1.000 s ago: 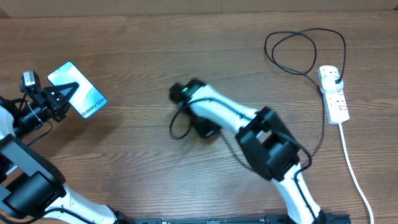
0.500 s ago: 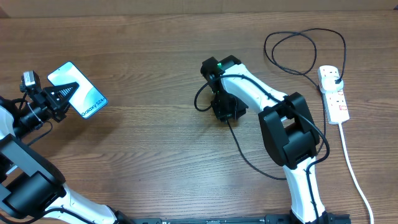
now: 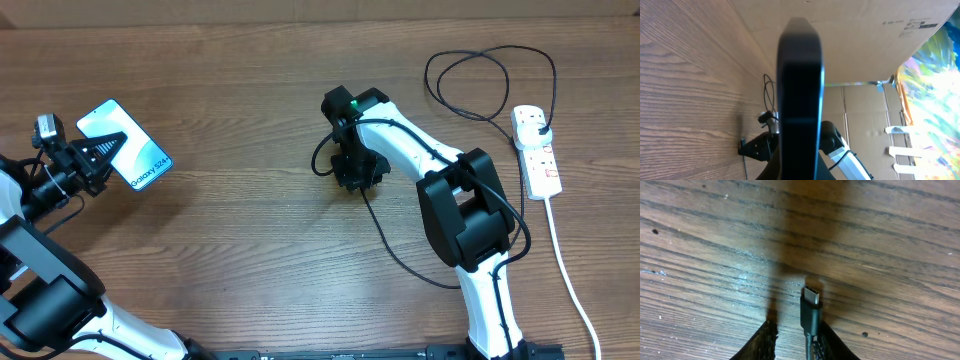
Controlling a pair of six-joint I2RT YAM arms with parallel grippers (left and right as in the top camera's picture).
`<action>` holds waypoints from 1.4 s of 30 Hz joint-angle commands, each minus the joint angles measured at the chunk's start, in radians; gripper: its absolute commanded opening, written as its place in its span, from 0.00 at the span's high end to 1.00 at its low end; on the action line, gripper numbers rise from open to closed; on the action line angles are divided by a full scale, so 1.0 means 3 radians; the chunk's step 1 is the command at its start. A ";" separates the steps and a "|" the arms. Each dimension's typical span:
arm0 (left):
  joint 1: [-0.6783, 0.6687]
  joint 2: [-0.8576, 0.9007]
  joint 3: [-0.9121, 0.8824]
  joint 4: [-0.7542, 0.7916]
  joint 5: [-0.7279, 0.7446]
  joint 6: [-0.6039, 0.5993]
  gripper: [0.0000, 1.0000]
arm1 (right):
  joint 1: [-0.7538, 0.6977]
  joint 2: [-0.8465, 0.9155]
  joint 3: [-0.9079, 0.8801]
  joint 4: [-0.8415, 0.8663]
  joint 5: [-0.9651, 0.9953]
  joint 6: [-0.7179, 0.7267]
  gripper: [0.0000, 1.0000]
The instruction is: Plug charger to phone and switch on socket
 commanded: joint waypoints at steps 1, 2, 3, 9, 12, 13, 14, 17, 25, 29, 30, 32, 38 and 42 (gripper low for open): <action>0.0000 -0.0106 0.0003 -0.0001 0.0104 -0.0023 0.96 | 0.0009 0.0099 -0.0031 0.0062 0.0172 0.0004 0.73; 0.0000 -0.0106 0.0003 -0.0001 0.0104 -0.0023 0.96 | 0.0009 0.0099 -0.0031 0.0064 0.0195 0.0003 0.73; 0.0000 -0.0106 0.0003 -0.0001 0.0104 -0.0023 0.96 | 0.0009 0.0099 -0.0031 0.0067 0.0205 0.0003 0.73; 0.0000 -0.0106 0.0003 -0.0001 0.0106 -0.0023 0.96 | 0.0009 0.0099 -0.0031 0.0076 0.0202 0.0003 0.84; 0.0000 -0.0106 0.0003 -0.0003 0.0106 -0.0023 0.96 | 0.0009 0.0099 -0.0031 0.0072 0.0200 0.0003 0.96; 0.0000 -0.0106 0.0003 -0.0001 0.0106 -0.0023 0.96 | 0.0009 0.0099 -0.0029 0.0070 0.0189 0.0003 0.96; 0.0000 -0.0106 0.0003 -0.0003 0.0106 -0.0023 0.96 | 0.0009 0.0099 -0.0031 0.0070 0.0188 0.0003 0.96; 0.0000 -0.0106 0.0003 -0.0003 0.0107 -0.0023 0.96 | 0.0009 0.0098 -0.0029 0.0076 0.0151 0.0003 0.96; -0.0001 -0.0106 0.0003 -0.0004 0.0120 -0.0023 0.96 | -0.0033 -0.0261 -0.0029 0.0198 -0.0933 -0.0412 0.96; -0.0014 -0.0106 0.0003 -0.0099 0.0137 0.0045 0.96 | -0.0072 -0.0657 -0.0029 0.0156 -0.1837 -0.0767 0.96; -0.0015 -0.0106 0.0003 -0.0197 0.0226 0.0193 0.95 | -0.0078 -0.0740 -0.0029 0.0134 -0.1967 -0.0824 0.96; -0.0014 -0.0107 0.0003 -0.0473 0.0257 0.0509 0.96 | -0.0078 -0.0922 -0.0029 0.0032 -0.2233 -0.1016 0.96; -0.0086 -0.0112 -0.0013 -0.1030 0.0254 0.1172 0.95 | -0.0078 -0.1266 -0.0029 -0.0510 -0.3197 -0.1958 0.96; -0.0411 -0.0112 -0.0014 -0.1030 0.0257 0.1138 0.96 | -0.0078 -0.1280 -0.0070 -0.0937 -0.3736 -0.2658 0.96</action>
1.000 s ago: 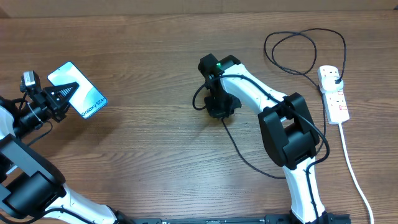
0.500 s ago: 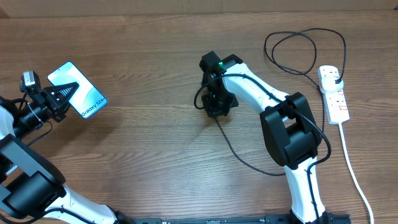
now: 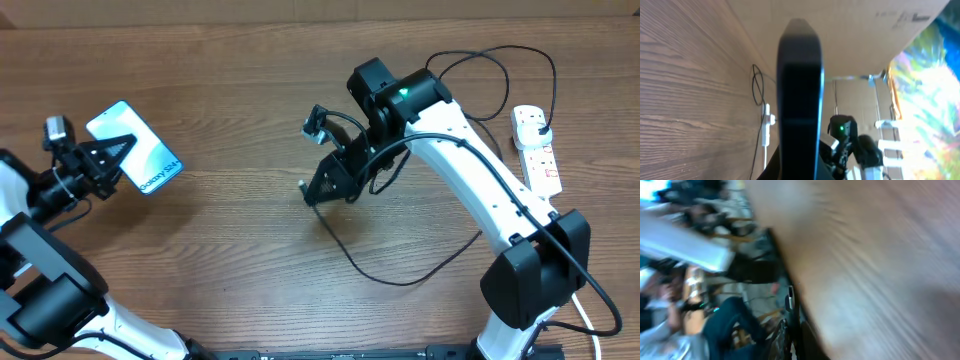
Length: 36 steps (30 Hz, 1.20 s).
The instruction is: Plug charger to phone and switch on socket
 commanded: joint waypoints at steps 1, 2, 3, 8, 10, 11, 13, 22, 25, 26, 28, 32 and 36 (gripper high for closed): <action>-0.0381 -0.0112 -0.0013 -0.0024 0.0177 0.0251 0.96 | -0.0022 0.0022 -0.0067 -0.0125 -0.0745 -0.0807 0.96; -0.0462 -0.0112 -0.0013 -0.0023 0.0177 0.0251 0.95 | -0.0022 0.0022 -0.0108 -0.0095 -0.0810 -0.0806 0.96; -0.0556 -0.0112 -0.0011 -0.0023 0.0177 0.0239 0.96 | -0.0022 0.0024 -0.0153 -0.0051 -0.0882 -0.0807 0.96; -0.0889 -0.0112 -0.0011 -0.0022 0.0178 0.0181 0.96 | 0.0027 0.0028 -0.0373 0.0337 -0.1054 -0.0516 0.96; -0.0955 -0.0112 -0.0011 -0.0022 0.0177 0.0121 0.96 | 0.0058 0.0029 -0.0420 0.0509 -0.1054 -0.0328 0.96; -0.0984 -0.0112 -0.0011 -0.0022 0.0178 0.0085 0.96 | 0.0088 0.0031 -0.0431 0.0607 -0.1052 -0.0226 0.96; -0.1029 -0.0112 -0.0011 -0.0022 0.0177 0.0031 0.96 | 0.0145 0.0031 -0.0432 0.0814 -0.1047 0.0043 0.96; -0.1158 -0.0112 -0.0009 0.0018 0.0178 -0.0088 0.95 | 0.0507 0.0032 -0.0432 0.1685 -0.0711 0.1160 0.96; -0.1158 -0.0112 -0.0009 0.0025 0.0178 -0.0111 0.96 | 0.0598 0.0034 -0.0432 0.1862 -0.0727 0.1348 0.96; -0.1158 -0.0112 -0.0009 0.0028 0.0178 -0.0111 0.95 | 0.0615 0.0034 -0.0432 0.1919 -0.0727 0.1395 0.96; -0.1158 -0.0112 -0.0009 0.0028 0.0178 -0.0113 0.96 | 0.0627 0.0034 -0.0434 0.2019 -0.0726 0.1492 0.96; -0.1158 -0.0112 -0.0009 0.0029 0.0178 -0.0201 0.95 | 0.0627 0.0036 -0.0476 0.2244 -0.0725 0.1635 0.96; -0.1158 -0.0112 -0.0009 0.0023 0.0178 -0.0252 0.96 | 0.0627 0.0036 -0.0570 0.2505 -0.0673 0.1811 0.96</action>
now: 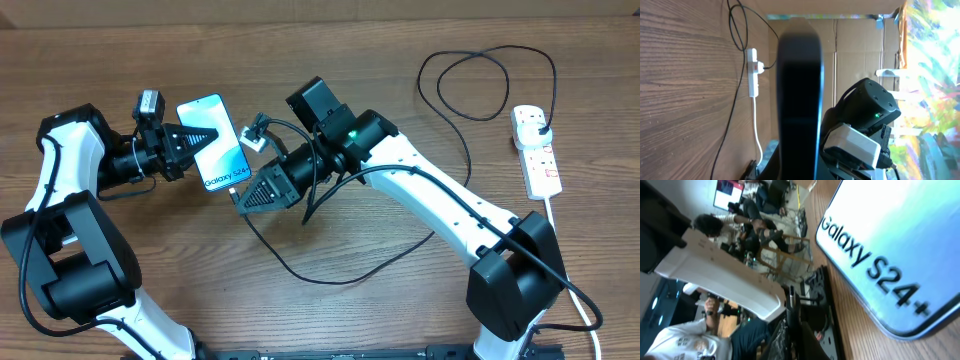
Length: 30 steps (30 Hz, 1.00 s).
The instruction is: Plug charger to phone and switch on socket
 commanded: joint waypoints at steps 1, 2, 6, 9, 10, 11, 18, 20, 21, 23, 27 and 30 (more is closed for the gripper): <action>-0.0006 -0.0113 -0.0006 -0.0005 0.0156 -0.0121 0.96 | -0.0013 0.0010 -0.0112 0.0163 0.0064 0.0280 0.96; -0.0006 -0.0113 -0.0006 -0.0003 0.0156 -0.0151 0.96 | -0.0013 0.0010 -0.0142 0.0221 0.0095 0.0327 0.96; -0.0006 -0.0113 -0.0006 0.0003 0.0155 -0.0169 0.96 | -0.0013 0.0029 -0.0181 0.0272 0.0094 0.0332 0.96; -0.0005 -0.0113 -0.0006 0.0001 0.0156 -0.0169 0.96 | -0.0013 0.0031 -0.0181 0.0278 0.0097 0.0331 0.96; -0.0005 -0.0113 -0.0006 0.0001 0.0155 -0.0169 0.95 | -0.0013 0.0031 -0.0181 0.0289 0.0095 0.0332 0.96; -0.0005 -0.0113 -0.0006 0.0001 0.0156 -0.0169 0.96 | -0.0013 0.0033 -0.0181 0.0303 0.0097 0.0343 0.96; -0.0005 -0.0113 -0.0006 -0.0001 0.0156 -0.0169 0.96 | -0.0013 0.0069 -0.0181 0.0354 0.0107 0.0393 0.96; -0.0005 -0.0113 -0.0006 0.0000 0.0156 -0.0169 0.96 | -0.0013 0.0069 -0.0181 0.0388 0.0107 0.0425 0.96; -0.0005 -0.0113 -0.0006 0.0000 0.0156 -0.0169 0.95 | -0.0013 0.0069 -0.0181 0.0407 0.0109 0.0454 0.96; -0.0005 -0.0113 -0.0006 0.0000 0.0156 -0.0169 0.96 | -0.0013 0.0069 -0.0181 0.0459 0.0116 0.0486 0.96; -0.0006 -0.0113 -0.0006 0.0000 0.0156 -0.0168 0.95 | -0.0013 0.0069 -0.0181 0.0511 0.0158 0.0568 0.96; -0.0005 -0.0113 -0.0006 0.0001 0.0156 -0.0167 0.96 | -0.0013 0.0069 -0.0181 0.0507 0.0156 0.0570 0.96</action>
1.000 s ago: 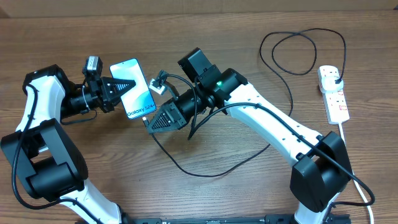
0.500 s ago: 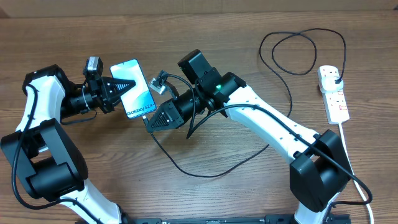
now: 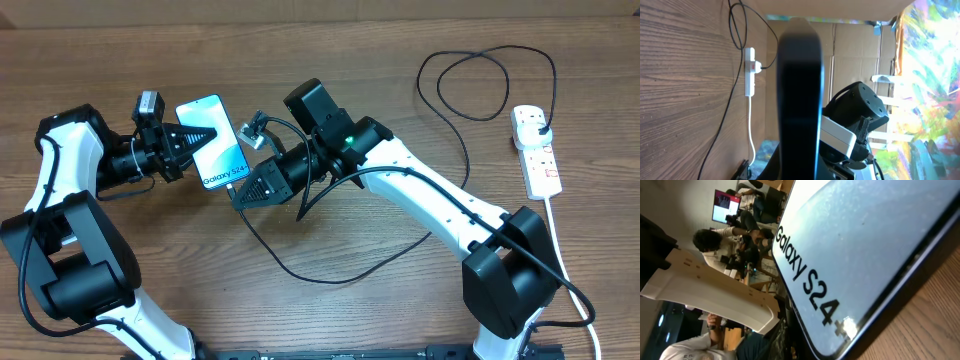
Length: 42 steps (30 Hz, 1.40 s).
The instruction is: Plug charger to phone and switch on socket
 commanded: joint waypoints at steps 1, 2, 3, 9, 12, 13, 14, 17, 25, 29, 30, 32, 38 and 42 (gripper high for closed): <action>-0.0009 -0.0112 -0.0005 -0.0001 0.0134 0.0006 0.96 | -0.0013 0.0022 -0.0014 0.0031 0.0058 0.0052 0.96; -0.0009 -0.0112 -0.0005 0.0000 0.0134 0.0009 0.95 | -0.0014 0.0022 -0.0014 0.0031 0.0058 0.0053 0.96; -0.0009 -0.0112 -0.0005 -0.0001 0.0134 0.0019 0.96 | -0.0017 0.0022 -0.0014 0.0031 0.0058 0.0070 0.96; -0.0009 -0.0112 -0.0005 -0.0001 0.0134 0.0047 0.95 | -0.0050 0.0022 -0.0014 0.0034 0.0057 0.0207 0.96; -0.0009 -0.0112 -0.0005 -0.0001 0.0134 0.0070 0.96 | -0.0057 0.0022 -0.0014 0.0045 0.0057 0.0224 0.96; -0.0009 -0.0112 -0.0005 -0.0001 0.0134 0.0071 0.96 | -0.0065 0.0022 -0.0014 0.0057 0.0056 0.0249 0.96; -0.0009 -0.0112 -0.0005 0.0000 0.0134 0.0076 0.96 | -0.0075 0.0022 -0.0014 0.0072 0.0057 0.0296 0.96; -0.0009 -0.0112 -0.0005 0.0000 0.0134 0.0097 0.96 | -0.0109 0.0022 -0.0014 0.0106 0.0053 0.0320 0.96; -0.0010 -0.0112 -0.0005 0.0000 0.0134 0.0249 0.96 | -0.0175 0.0022 -0.0014 0.0239 -0.0132 0.0402 0.96; -0.0010 -0.0112 -0.0005 0.0000 0.0134 0.0355 0.96 | -0.0175 0.0022 -0.0014 0.0296 -0.0257 0.0398 0.96; -0.0010 -0.0112 -0.0005 0.0000 0.0134 0.0383 0.96 | -0.0175 0.0022 -0.0014 0.0304 -0.0294 0.0397 0.96; -0.0010 -0.0112 -0.0005 0.0014 0.0134 0.0402 0.96 | -0.0174 0.0022 -0.0014 0.0301 -0.0352 0.0395 0.96; 0.0023 -0.0112 -0.0005 0.0197 0.0132 0.0376 0.96 | -0.0148 0.0022 -0.0014 0.0248 -0.0641 0.0267 0.96; 0.0089 -0.0112 -0.0005 0.0228 0.0134 0.0379 0.96 | -0.0121 0.0022 -0.0014 0.0093 -0.0675 0.0111 0.96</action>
